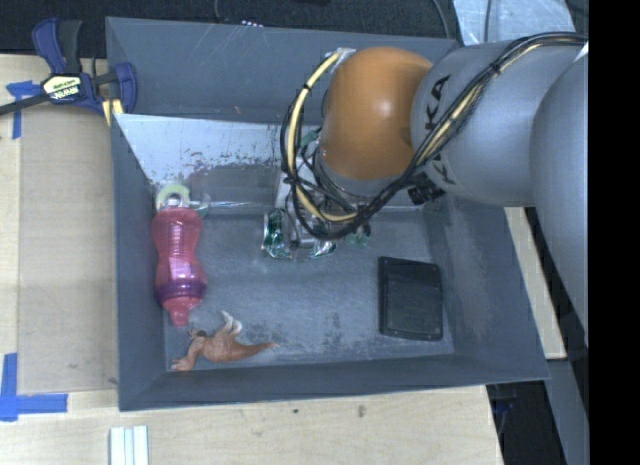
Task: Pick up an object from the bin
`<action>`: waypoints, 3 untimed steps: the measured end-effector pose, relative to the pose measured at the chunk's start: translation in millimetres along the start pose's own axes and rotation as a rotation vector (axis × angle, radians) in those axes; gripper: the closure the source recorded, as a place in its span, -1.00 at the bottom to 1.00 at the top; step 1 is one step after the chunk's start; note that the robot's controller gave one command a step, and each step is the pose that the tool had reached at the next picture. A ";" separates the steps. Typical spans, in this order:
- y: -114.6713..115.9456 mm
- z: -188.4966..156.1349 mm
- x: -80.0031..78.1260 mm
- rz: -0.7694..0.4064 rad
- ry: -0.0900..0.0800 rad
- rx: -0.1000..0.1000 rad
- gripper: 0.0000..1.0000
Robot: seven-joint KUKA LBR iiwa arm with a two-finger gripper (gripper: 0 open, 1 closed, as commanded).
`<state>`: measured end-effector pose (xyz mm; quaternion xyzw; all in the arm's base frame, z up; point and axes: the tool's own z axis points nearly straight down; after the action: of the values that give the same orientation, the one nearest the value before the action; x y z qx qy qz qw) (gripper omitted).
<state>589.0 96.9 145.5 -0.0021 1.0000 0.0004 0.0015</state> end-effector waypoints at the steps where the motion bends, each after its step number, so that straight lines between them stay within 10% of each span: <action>1: -0.2 -32.2 -8.3 -0.014 -0.001 0.000 1.00; 3: -5.3 8.0 -12.5 -0.220 -0.002 0.000 1.00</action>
Offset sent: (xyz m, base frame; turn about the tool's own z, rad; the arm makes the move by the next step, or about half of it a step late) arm 0.0009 -0.0096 -0.0207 -0.1459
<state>601.6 91.7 137.6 -0.1118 0.9937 0.0001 0.0025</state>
